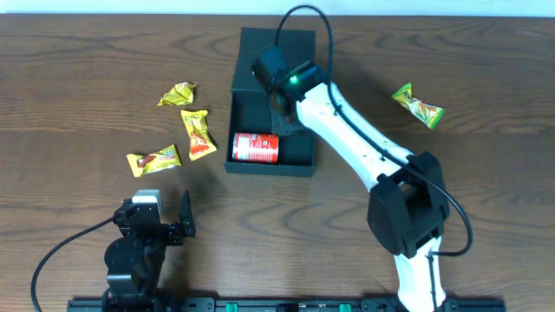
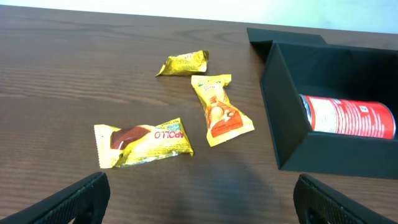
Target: Pack container
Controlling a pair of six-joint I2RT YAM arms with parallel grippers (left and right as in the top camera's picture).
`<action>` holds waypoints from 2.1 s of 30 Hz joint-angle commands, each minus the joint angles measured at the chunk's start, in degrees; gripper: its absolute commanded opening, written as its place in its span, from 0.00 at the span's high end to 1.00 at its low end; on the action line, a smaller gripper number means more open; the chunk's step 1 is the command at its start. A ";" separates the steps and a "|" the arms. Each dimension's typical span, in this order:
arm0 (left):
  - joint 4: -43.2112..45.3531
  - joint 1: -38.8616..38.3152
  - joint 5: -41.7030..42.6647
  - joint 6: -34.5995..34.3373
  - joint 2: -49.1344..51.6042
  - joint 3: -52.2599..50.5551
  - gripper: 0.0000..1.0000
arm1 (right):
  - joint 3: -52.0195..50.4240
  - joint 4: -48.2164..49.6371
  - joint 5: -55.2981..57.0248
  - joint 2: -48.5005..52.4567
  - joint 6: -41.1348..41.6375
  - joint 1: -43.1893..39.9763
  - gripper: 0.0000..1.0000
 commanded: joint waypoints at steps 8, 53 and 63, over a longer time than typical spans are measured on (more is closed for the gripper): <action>-0.28 -0.13 0.50 0.85 -0.33 -1.20 0.05 | -10.54 11.10 -7.58 0.52 -0.79 0.09 0.98; -0.28 -0.13 0.50 0.87 -0.33 -1.20 0.04 | 1.60 15.06 -5.33 0.52 -5.27 2.03 0.98; -0.28 -0.13 0.50 0.85 -0.33 -1.20 0.05 | 0.44 18.93 -5.53 3.65 -5.25 6.12 0.98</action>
